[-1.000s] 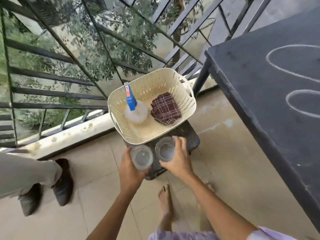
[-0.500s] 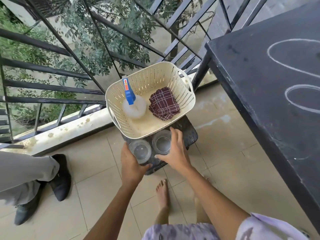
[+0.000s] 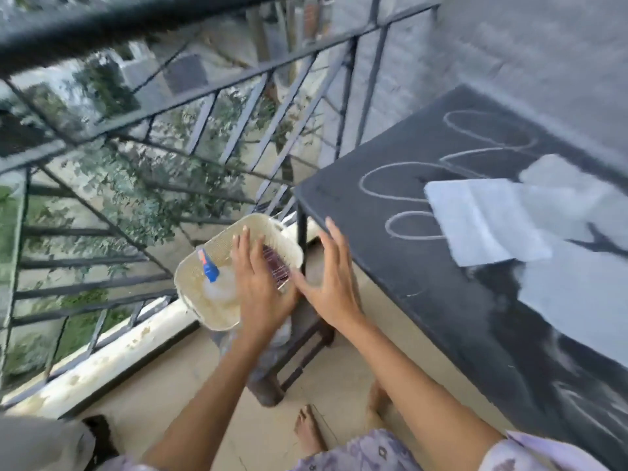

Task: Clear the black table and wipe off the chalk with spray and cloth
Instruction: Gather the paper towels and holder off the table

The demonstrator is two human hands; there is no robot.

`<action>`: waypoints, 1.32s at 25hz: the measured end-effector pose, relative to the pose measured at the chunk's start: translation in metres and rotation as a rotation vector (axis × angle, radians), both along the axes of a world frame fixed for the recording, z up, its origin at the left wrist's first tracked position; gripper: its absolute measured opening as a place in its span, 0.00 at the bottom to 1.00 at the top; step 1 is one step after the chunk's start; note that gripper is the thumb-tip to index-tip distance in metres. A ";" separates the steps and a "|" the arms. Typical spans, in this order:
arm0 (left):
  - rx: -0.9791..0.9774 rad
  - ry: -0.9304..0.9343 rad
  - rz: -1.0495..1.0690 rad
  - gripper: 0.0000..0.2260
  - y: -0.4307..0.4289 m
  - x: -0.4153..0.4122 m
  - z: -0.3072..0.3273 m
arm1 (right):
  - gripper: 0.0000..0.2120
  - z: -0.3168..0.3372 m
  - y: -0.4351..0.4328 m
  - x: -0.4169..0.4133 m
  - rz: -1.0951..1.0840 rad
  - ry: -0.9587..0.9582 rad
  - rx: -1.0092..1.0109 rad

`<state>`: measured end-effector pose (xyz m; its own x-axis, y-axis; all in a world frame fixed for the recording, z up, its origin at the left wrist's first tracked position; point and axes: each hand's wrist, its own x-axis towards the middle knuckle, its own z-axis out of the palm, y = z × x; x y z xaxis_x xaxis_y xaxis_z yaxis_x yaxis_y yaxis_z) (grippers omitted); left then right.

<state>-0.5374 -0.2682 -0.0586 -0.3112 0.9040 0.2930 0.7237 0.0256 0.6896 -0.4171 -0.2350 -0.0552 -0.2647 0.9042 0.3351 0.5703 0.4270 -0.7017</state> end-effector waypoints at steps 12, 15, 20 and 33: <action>0.449 -0.156 -0.625 0.29 0.101 0.292 0.203 | 0.30 0.222 0.021 0.259 -0.577 0.055 0.544; 0.451 -0.177 -0.763 0.28 0.090 0.383 0.219 | 0.29 0.235 -0.002 0.343 -0.723 -0.026 0.608; 0.387 -0.153 -1.002 0.27 0.053 0.516 0.197 | 0.27 0.198 -0.064 0.485 -0.968 -0.163 0.487; -0.574 0.151 -1.325 0.26 -0.029 0.625 0.053 | 0.48 0.019 -0.168 0.646 -0.968 -0.482 -0.570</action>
<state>0.0878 -0.2973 -0.0058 0.8299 0.5000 -0.2477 0.4986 -0.4652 0.7314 0.2289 -0.4033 -0.0358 0.6112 0.7823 -0.1204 0.7356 -0.6176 -0.2784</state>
